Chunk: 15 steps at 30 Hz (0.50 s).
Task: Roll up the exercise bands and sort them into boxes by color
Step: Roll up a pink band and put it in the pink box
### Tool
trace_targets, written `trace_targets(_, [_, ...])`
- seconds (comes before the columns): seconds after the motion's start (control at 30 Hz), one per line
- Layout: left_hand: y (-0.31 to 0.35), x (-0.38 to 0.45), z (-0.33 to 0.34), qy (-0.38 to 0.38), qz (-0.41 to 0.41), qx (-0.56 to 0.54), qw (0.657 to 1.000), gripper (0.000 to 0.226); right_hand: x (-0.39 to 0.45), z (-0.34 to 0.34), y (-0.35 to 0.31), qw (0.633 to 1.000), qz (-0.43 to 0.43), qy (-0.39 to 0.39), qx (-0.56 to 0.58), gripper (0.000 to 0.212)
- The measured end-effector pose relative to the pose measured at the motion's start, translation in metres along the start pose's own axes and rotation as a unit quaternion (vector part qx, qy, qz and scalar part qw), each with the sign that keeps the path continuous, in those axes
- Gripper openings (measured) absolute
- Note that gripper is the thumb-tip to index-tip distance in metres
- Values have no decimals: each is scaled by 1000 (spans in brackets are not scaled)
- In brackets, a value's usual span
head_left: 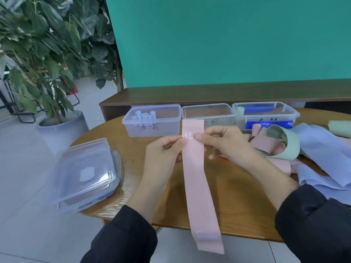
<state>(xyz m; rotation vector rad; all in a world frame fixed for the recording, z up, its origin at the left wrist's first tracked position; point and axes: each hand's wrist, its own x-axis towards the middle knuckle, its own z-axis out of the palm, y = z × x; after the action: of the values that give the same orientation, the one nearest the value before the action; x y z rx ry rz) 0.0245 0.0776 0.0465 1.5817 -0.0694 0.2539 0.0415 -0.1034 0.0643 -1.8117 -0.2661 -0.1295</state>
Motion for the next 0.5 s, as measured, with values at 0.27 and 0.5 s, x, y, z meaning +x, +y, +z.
trace_targets(0.27, [-26,27,-7,-61,-97,52,992,32,51,9,32,999,34,-25,-25,15])
trace_targets(0.5, [-41,26,-15,-56,-80,174,980,50,75,15,52,995,56,7,-79,14])
